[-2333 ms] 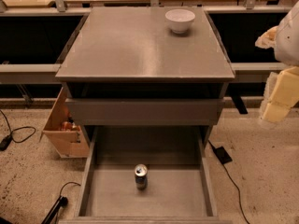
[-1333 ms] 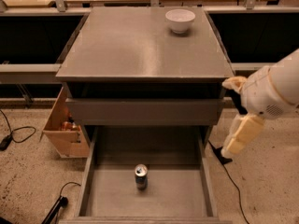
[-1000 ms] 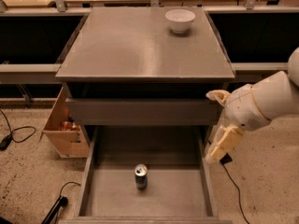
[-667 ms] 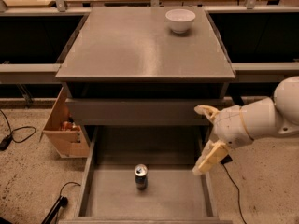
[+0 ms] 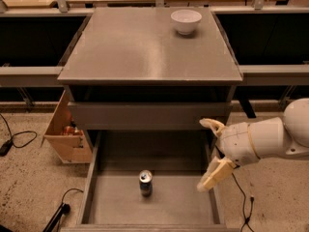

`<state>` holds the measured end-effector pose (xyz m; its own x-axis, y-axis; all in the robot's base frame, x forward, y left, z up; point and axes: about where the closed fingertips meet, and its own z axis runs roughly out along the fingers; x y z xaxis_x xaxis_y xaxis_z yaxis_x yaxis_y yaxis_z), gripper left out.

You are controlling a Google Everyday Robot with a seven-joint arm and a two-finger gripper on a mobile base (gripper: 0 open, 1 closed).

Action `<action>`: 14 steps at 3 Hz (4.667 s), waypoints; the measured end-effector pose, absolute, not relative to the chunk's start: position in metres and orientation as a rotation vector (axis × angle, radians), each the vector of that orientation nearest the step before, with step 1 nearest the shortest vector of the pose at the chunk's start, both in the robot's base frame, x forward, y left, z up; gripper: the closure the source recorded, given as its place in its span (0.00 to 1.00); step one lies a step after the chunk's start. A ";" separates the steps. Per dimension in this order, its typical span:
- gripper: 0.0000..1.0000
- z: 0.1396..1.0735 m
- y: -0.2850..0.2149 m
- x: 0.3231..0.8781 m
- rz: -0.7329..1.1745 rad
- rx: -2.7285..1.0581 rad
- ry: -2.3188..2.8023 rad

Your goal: Pick redbull can from middle drawer and place on counter

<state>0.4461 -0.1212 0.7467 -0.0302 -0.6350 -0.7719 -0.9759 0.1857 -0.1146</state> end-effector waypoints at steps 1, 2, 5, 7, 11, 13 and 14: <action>0.00 0.721 -0.100 0.473 0.664 -1.508 1.695; 0.00 0.664 -0.052 0.505 0.763 -1.441 1.614; 0.00 0.504 0.014 0.532 0.890 -1.242 1.514; 0.27 0.456 0.044 0.522 0.962 -1.200 1.498; 1.00 0.527 0.048 0.510 0.924 -1.272 1.492; 1.00 0.733 0.054 0.463 1.084 -1.194 1.520; 1.00 0.859 0.043 0.486 1.005 -1.166 1.515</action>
Offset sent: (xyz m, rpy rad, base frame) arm 0.1152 0.1288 -0.1708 0.3520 -0.0125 0.0154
